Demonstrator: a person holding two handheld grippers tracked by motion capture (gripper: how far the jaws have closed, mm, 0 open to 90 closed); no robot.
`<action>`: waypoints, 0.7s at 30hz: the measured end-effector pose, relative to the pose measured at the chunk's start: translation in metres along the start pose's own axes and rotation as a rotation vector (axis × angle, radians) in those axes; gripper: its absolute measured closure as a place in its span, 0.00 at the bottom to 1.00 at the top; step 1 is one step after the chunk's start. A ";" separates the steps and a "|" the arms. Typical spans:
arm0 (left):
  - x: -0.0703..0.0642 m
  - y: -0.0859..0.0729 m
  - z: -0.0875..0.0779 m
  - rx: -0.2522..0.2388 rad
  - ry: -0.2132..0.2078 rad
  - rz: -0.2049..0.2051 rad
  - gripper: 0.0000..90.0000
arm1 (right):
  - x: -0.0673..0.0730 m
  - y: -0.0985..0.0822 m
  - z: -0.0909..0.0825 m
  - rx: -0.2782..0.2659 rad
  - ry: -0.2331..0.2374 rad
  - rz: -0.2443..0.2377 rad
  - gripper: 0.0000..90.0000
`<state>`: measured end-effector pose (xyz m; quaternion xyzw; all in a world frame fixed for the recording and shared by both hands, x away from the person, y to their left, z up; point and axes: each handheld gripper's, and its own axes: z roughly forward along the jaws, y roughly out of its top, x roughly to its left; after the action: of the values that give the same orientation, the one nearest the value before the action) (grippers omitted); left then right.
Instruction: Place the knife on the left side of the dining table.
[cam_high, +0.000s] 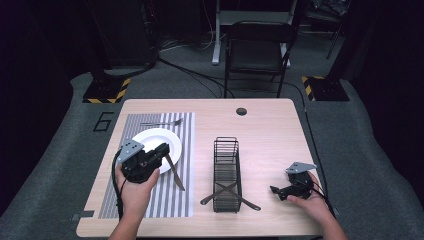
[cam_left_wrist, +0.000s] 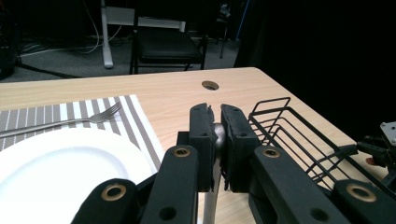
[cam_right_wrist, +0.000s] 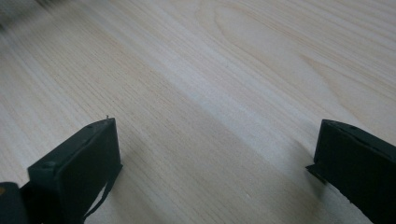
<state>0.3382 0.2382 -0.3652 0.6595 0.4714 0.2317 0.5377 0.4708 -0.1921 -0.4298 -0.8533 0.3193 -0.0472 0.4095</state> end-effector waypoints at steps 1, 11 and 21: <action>0.001 -0.001 -0.001 -0.006 0.002 -0.004 0.93 | 0.000 0.000 0.000 0.000 0.000 0.001 0.00; 0.019 -0.005 -0.014 0.002 0.020 -0.041 0.93 | 0.000 0.000 0.000 0.000 0.000 0.001 0.00; 0.043 -0.020 -0.031 -0.018 0.044 -0.086 0.91 | 0.000 0.000 0.000 0.001 0.001 0.001 0.00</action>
<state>0.3249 0.2901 -0.3831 0.6286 0.5090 0.2269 0.5425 0.4708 -0.1922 -0.4298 -0.8530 0.3199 -0.0474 0.4096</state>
